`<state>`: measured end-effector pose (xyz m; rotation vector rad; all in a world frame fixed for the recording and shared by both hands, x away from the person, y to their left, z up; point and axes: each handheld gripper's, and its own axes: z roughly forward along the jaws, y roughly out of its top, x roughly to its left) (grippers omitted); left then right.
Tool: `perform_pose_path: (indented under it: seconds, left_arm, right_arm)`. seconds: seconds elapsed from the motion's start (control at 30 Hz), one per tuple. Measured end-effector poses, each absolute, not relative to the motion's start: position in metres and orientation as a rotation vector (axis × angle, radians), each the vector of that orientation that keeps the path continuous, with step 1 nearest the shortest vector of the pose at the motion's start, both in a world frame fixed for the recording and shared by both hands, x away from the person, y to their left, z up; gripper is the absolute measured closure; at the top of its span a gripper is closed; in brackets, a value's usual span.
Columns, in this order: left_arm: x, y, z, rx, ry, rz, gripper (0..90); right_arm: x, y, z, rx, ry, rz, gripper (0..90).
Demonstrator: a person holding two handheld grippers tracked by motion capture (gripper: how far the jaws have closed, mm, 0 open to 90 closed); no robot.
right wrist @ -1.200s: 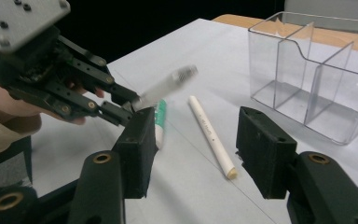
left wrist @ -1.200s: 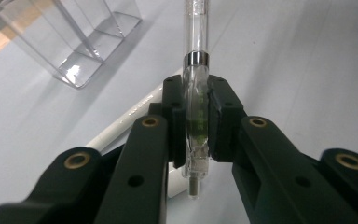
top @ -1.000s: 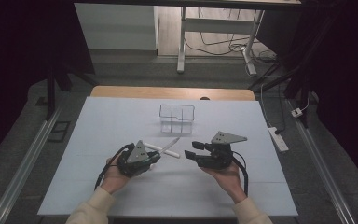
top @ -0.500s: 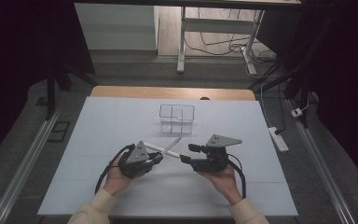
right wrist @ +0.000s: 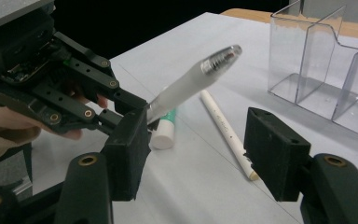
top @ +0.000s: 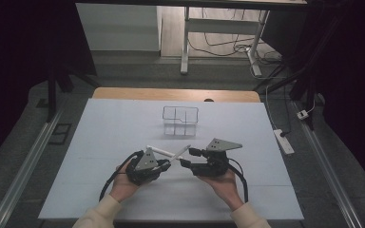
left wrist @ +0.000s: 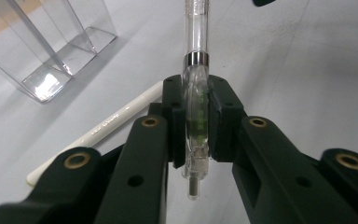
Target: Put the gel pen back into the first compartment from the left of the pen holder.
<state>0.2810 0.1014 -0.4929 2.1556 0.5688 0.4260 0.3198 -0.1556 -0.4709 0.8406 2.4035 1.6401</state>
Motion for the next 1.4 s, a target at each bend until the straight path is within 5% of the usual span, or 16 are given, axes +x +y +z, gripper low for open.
perform_pose_path:
  seconds: [0.7,1.4]
  left_arm:
    - [0.278,0.091,-0.497,2.22,0.515,0.422,78.5]
    - [0.279,0.087,-0.499,2.224,0.55,0.433,75.7]
  right_arm:
    - [0.318,-0.15,-0.472,0.861,2.377,1.688,48.9]
    - [0.319,-0.15,-0.473,0.87,2.401,1.803,73.5]
